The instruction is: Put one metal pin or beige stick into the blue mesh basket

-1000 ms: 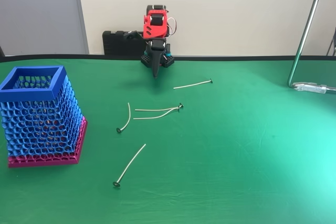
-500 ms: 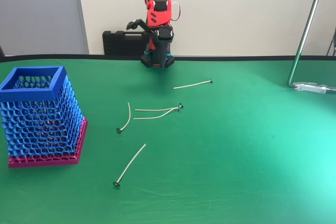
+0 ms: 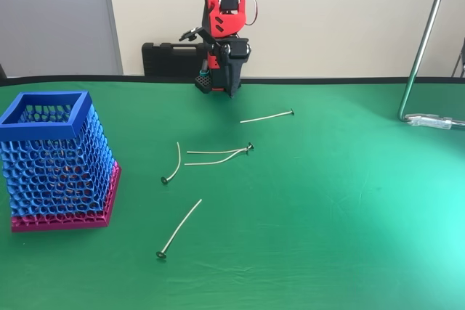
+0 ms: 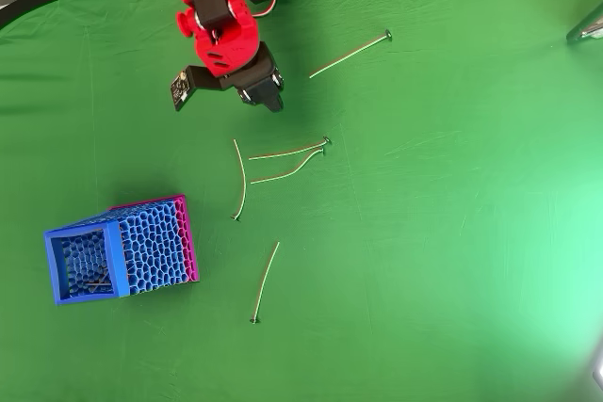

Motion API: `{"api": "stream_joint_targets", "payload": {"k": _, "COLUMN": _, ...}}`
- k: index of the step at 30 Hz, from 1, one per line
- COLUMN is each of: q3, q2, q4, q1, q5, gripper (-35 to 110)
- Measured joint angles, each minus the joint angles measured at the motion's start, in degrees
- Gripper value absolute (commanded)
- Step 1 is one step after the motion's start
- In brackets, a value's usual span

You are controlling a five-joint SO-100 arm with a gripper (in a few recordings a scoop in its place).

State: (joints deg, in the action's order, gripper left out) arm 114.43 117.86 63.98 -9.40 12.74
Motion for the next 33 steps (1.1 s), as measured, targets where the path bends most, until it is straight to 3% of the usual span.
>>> {"api": "stream_joint_targets", "payload": {"k": 10, "q3": -14.94, "q2": -12.83, "q4": 7.82, "q1": -0.70, "q5": 6.59, "gripper": 21}}
{"api": "stream_joint_targets", "payload": {"k": 33, "q3": -34.98, "q2": -35.60, "q4": 11.78, "q1": -3.08, "q5": 45.18, "gripper": 18}}
